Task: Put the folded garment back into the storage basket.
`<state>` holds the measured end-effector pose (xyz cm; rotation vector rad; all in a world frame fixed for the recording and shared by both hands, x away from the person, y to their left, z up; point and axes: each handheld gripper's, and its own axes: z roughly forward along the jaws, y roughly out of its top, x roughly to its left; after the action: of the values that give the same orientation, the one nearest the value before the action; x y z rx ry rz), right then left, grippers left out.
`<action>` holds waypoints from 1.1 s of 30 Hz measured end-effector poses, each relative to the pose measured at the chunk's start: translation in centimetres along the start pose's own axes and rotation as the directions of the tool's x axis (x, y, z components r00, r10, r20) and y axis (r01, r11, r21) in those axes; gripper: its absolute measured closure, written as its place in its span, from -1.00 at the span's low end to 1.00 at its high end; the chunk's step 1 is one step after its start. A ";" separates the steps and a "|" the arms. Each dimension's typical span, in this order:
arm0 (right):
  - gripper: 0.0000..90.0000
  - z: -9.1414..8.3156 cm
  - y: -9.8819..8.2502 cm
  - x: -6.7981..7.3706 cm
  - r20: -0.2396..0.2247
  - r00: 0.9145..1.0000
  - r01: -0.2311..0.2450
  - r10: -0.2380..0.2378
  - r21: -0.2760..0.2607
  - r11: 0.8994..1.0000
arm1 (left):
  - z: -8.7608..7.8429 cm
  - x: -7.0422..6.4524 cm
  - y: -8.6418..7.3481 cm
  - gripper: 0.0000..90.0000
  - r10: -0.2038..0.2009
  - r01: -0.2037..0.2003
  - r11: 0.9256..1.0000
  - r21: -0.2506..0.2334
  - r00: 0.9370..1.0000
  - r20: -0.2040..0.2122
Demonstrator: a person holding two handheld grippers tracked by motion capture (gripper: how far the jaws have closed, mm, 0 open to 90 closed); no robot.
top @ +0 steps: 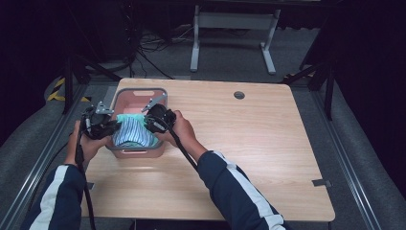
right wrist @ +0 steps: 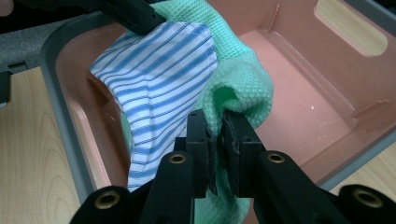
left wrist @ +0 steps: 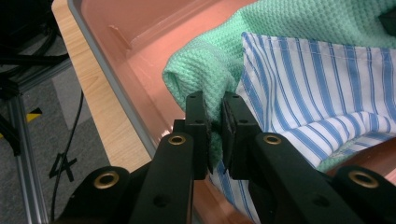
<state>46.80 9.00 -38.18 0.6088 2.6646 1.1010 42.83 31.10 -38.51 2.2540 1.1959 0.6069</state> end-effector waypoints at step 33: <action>0.56 -0.5 -1.2 -0.5 0.033 0.999 0.023 -0.024 0.039 0.999 | -0.5 -2.0 0.7 0.55 0.069 -0.069 0.997 -0.027 0.998 -0.005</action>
<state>46.73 7.67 -38.65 0.5957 2.6627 1.0264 41.94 29.20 -37.97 2.2804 1.1091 0.6499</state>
